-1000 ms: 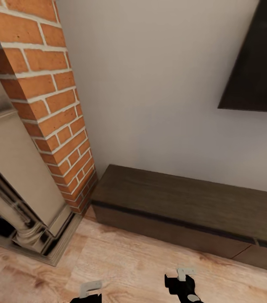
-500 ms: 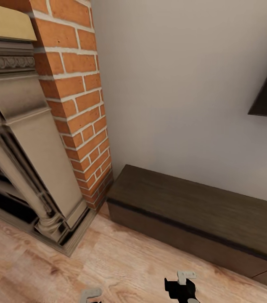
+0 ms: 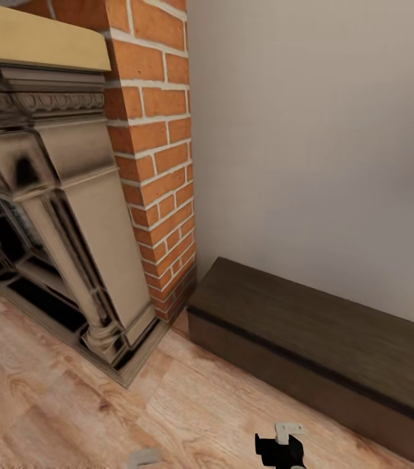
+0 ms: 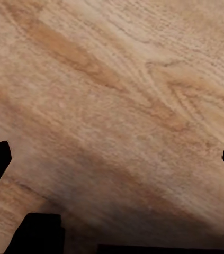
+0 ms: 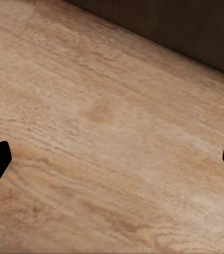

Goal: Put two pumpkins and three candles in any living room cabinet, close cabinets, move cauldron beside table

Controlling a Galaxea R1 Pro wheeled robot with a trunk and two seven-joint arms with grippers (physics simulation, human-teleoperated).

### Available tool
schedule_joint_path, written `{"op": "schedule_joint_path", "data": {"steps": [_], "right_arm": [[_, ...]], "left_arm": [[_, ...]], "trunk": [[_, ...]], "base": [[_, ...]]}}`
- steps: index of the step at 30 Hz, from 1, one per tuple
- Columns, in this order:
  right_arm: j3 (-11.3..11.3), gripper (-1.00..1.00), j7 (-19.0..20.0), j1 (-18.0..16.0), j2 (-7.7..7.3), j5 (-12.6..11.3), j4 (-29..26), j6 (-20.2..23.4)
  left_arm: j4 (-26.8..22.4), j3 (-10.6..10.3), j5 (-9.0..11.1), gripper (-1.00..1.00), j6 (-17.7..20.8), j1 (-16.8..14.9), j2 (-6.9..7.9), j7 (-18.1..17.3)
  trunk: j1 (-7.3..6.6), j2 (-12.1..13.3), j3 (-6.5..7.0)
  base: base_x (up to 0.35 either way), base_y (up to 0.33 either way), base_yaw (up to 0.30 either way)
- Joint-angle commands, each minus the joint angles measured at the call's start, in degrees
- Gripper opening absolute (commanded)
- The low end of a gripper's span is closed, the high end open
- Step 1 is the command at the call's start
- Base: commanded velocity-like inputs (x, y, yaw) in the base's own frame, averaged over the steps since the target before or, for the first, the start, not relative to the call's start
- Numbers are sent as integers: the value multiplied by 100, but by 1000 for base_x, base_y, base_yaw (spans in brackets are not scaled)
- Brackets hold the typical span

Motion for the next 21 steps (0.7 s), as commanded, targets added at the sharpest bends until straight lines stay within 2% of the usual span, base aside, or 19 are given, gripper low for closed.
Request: {"op": "schedule_joint_path", "data": {"steps": [1,21], "right_arm": [[1,100,0,-1,-1,0,2,0],[1,100,-19,1,0,0,3,-5]], "left_arm": [[0,0,0,100,0,0,2,-1],[7,7,4,100,-1,0,49,6]], "trunk": [[0,0,5],[0,0,93]], "base": [[0,0,254],[0,0,260]]}}
